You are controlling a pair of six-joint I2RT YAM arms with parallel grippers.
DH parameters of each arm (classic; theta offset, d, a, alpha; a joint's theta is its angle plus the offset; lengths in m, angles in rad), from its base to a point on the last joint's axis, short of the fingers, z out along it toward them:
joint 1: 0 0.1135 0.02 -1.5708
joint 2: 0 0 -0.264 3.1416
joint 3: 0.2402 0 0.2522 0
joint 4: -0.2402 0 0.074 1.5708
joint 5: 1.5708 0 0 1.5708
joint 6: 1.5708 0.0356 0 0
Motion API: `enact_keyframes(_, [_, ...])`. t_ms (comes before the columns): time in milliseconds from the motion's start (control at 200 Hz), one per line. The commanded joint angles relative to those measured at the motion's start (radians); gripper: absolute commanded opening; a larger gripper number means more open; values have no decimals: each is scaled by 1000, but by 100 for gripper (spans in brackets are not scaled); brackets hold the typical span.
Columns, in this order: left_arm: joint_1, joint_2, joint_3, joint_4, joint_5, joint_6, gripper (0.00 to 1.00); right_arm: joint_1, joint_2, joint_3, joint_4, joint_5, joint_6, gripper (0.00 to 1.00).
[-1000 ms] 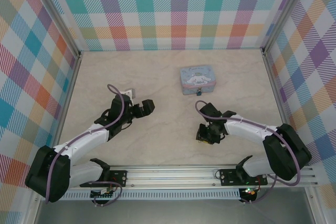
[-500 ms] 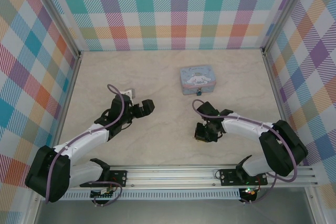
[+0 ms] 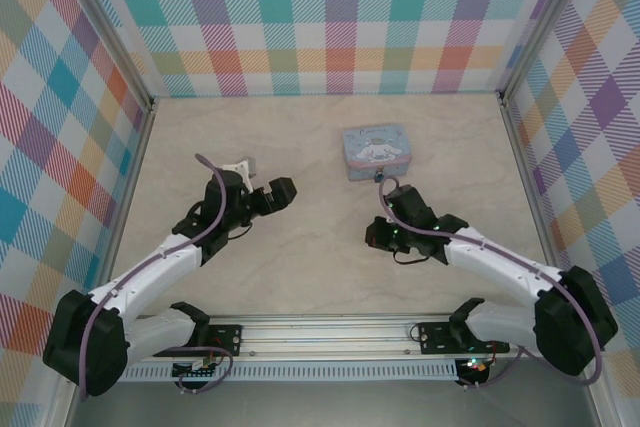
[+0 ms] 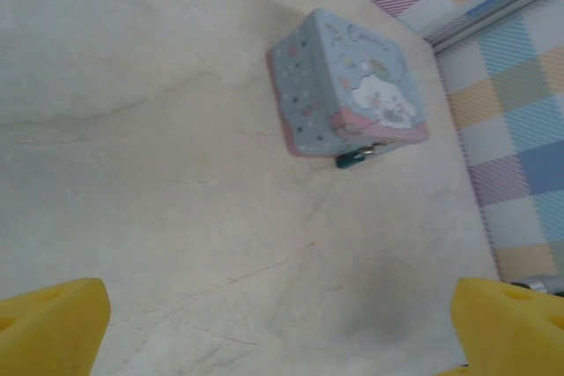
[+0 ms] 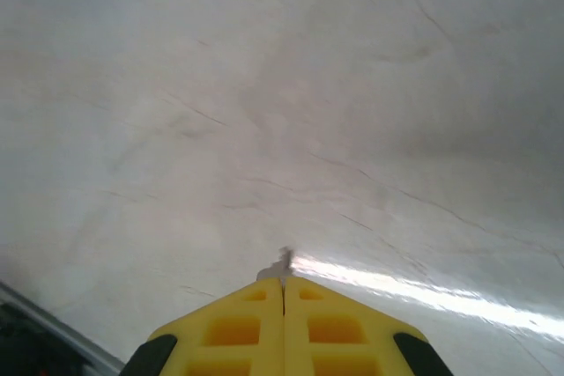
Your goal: Unlock a padlock with a key
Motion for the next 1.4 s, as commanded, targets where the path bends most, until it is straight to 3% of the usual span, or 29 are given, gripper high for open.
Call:
enact_keyframes(0, [-14,24,68,-1,136,-208,96,4,-41,12,144,-23,40,0])
enact_keyframes(150, [-14,96,126,-41,194,-465,93,3,-42,82,184,4,22,0])
enact_keyframes(270, [-16,151,130,38,256,-677,91,4,-8,131,228,1,0,0])
enact_keyframes(525, [-32,201,102,222,306,-1031,71,8,118,224,318,-40,-21,0])
enact_keyframes(600, [-37,210,92,261,313,-1097,70,17,160,254,330,-53,-28,0])
enact_keyframes(770, [-49,246,71,326,347,-1195,68,43,227,303,356,-65,-33,0])
enact_keyframes(1040, [-73,253,71,327,347,-1216,68,65,283,354,388,-88,-41,0])
enact_keyframes(1395, [-80,270,37,406,332,-1259,54,88,294,359,383,-122,-27,0])
